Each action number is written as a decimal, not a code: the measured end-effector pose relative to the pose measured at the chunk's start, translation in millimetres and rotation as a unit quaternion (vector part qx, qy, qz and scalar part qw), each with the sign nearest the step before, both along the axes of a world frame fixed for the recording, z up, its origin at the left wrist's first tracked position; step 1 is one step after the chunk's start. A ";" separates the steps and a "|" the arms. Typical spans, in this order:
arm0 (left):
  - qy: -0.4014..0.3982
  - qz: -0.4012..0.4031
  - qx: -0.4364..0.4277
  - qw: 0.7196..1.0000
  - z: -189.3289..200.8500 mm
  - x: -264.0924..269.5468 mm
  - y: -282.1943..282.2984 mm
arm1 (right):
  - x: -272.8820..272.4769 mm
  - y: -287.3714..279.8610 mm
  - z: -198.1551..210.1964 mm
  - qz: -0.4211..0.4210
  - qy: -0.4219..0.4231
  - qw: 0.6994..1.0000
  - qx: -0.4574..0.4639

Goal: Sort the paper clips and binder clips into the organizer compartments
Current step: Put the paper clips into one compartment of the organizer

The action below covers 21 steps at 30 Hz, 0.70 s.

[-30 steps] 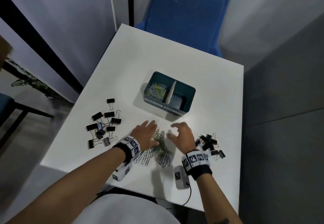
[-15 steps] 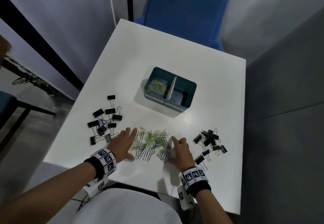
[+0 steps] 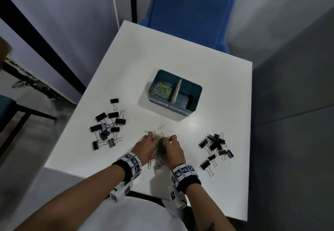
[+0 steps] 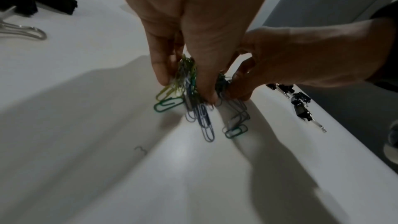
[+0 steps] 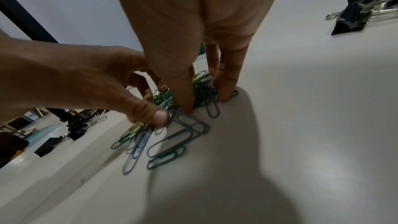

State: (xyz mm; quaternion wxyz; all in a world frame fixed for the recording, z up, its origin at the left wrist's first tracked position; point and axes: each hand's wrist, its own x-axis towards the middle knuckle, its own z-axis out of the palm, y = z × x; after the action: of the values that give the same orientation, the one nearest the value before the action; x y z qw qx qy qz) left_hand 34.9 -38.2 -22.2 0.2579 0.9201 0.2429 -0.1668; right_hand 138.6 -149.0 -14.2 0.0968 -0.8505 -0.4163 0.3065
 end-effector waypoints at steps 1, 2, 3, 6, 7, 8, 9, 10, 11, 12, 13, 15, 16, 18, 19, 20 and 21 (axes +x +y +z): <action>-0.012 0.010 -0.001 1.000 -0.7 -0.4 0.1 | 0.6 0.1 0.5 -0.002 0.000 1.000 0.003; -0.026 0.021 -0.008 0.999 -0.3 -0.5 0.8 | 1.6 0.1 0.0 -0.005 0.002 1.000 0.006; -0.038 0.032 -0.018 0.999 -0.3 -0.3 1.7 | 2.7 -0.3 -0.7 -0.009 0.005 1.000 0.008; -0.059 0.046 -0.036 0.997 0.3 2.2 7.0 | 6.3 -0.5 -2.6 -0.021 0.010 1.000 0.017; -0.062 0.048 -0.040 0.996 0.5 3.0 9.5 | 8.0 -0.4 -2.8 -0.023 0.009 1.000 0.019; -0.066 0.050 -0.044 0.996 1.2 3.9 12.2 | 10.2 -0.8 -3.7 -0.027 0.009 0.999 0.019; -0.068 0.054 -0.048 0.995 1.5 4.4 15.0 | 12.5 -1.6 -4.0 -0.031 0.011 0.999 0.019; -0.071 0.059 -0.054 0.994 3.1 4.8 17.8 | 14.9 -2.9 -4.8 -0.037 0.011 0.999 0.022; -0.075 0.065 -0.058 0.993 5.2 5.5 20.9 | 17.2 -4.4 -4.8 -0.045 0.009 0.999 0.028; -0.084 0.072 -0.057 0.992 9.2 6.9 23.6 | 19.4 -5.9 -4.5 -0.054 0.007 0.998 0.036; -0.097 0.079 -0.056 0.991 14.3 9.0 26.7 | 21.0 -7.8 -3.0 -0.064 0.006 0.997 0.049; -0.131 0.090 -0.062 0.985 30.8 16.4 33.7 | 23.3 -11.5 0.9 -0.080 0.003 0.994 0.074; -0.152 0.094 -0.065 0.982 40.9 21.9 38.0 | 24.2 -13.4 2.7 -0.084 -0.001 0.993 0.082; -0.189 0.104 -0.067 0.974 64.4 35.0 48.1 | 25.9 -17.3 6.9 -0.091 -0.007 0.992 0.089; -0.209 0.107 -0.064 0.970 76.4 42.7 54.4 | 26.8 -19.0 9.6 -0.096 -0.007 0.991 0.093; -0.232 0.110 -0.060 0.964 88.0 51.0 61.7 | 27.9 -20.4 12.9 -0.100 -0.007 0.990 0.099; -0.251 0.113 -0.056 0.960 98.0 60.3 70.0 | 29.4 -21.5 16.6 -0.102 -0.009 0.989 0.103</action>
State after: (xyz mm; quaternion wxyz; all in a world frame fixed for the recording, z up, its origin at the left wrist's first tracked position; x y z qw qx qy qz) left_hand 95.2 31.9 75.7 0.3786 0.8832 0.2630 0.0859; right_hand 168.1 -170.5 2.3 0.2108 -0.8766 -0.3580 0.2429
